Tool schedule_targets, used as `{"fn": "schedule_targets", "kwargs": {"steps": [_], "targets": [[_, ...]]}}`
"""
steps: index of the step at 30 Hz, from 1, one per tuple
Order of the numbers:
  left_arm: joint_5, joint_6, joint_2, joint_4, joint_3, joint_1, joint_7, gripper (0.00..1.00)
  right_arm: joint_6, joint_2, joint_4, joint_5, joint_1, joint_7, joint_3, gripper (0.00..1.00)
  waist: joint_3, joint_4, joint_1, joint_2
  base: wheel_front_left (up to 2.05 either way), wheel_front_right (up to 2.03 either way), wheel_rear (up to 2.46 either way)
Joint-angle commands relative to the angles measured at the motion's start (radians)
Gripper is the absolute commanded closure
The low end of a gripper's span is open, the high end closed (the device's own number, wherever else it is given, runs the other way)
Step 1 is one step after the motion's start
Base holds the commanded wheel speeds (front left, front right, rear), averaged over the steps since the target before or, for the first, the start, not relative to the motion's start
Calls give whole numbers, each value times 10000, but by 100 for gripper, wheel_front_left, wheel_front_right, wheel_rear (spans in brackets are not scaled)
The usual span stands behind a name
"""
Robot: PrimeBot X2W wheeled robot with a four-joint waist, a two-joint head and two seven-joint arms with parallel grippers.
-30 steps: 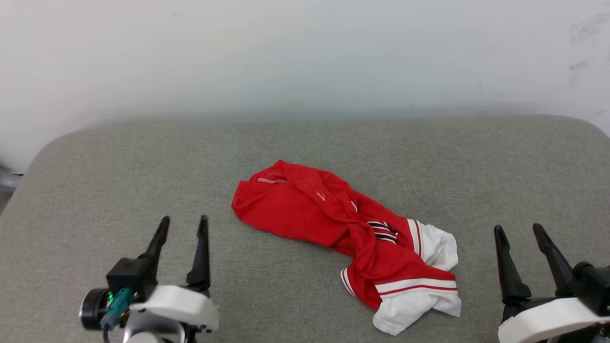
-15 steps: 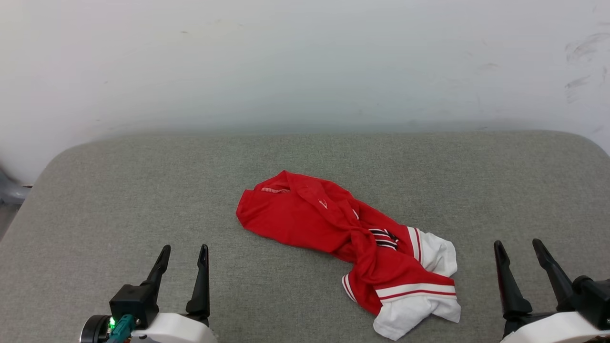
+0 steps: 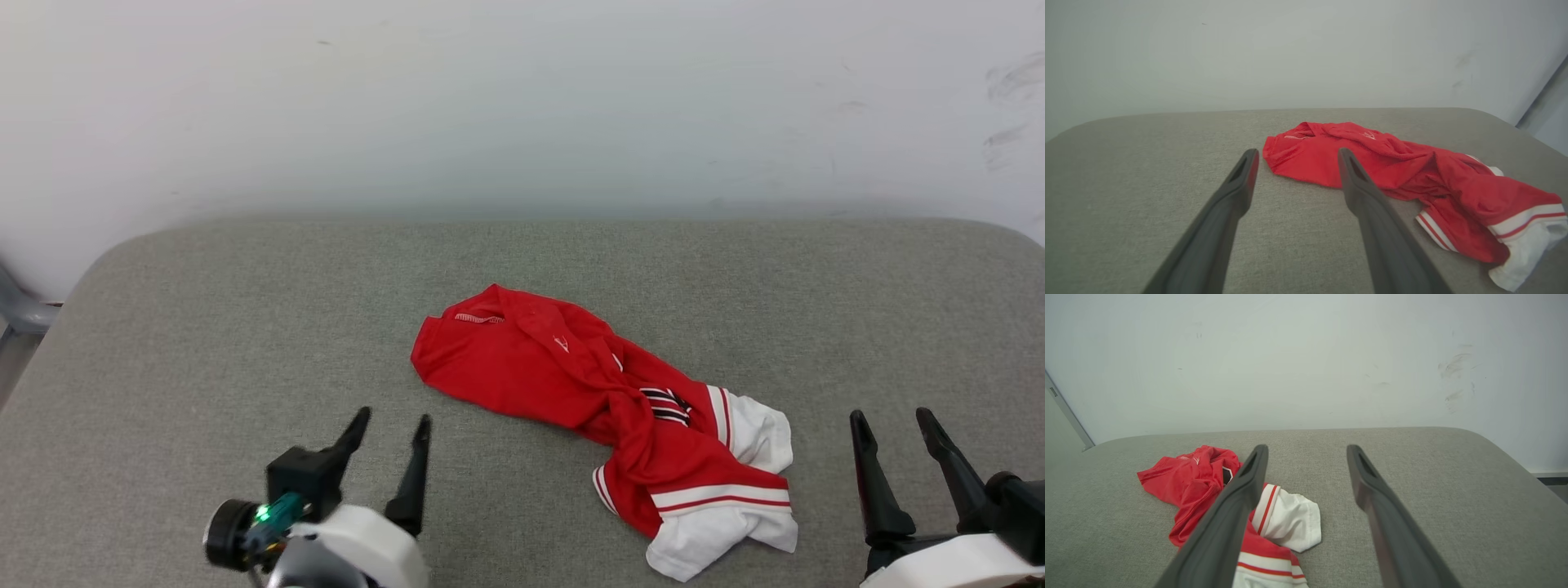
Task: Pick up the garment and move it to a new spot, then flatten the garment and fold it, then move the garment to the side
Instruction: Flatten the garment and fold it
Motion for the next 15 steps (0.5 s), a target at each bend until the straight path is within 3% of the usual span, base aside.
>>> {"fn": "schedule_targets", "kwargs": {"steps": [1, 10, 15], "targets": [[95, -321, -90, -132, -490, -527, 710, 0, -7, 7, -51, -51, 38, 59, -50, 0, 90, 34, 0, 0, 0, 0, 0], [274, -1572, -738, -467, -2648, -1759, 3053, 0, -7, 7, -149, -111, -161, 141, -78, 0, 491, -239, 0, 0, 0, 0, 0], [255, -2027, -1143, -278, -3801, -2426, 3957, 0, -7, 7, -198, -108, -417, 82, -112, 0, 1085, -603, 0, 0, 0, 0, 0]]}}
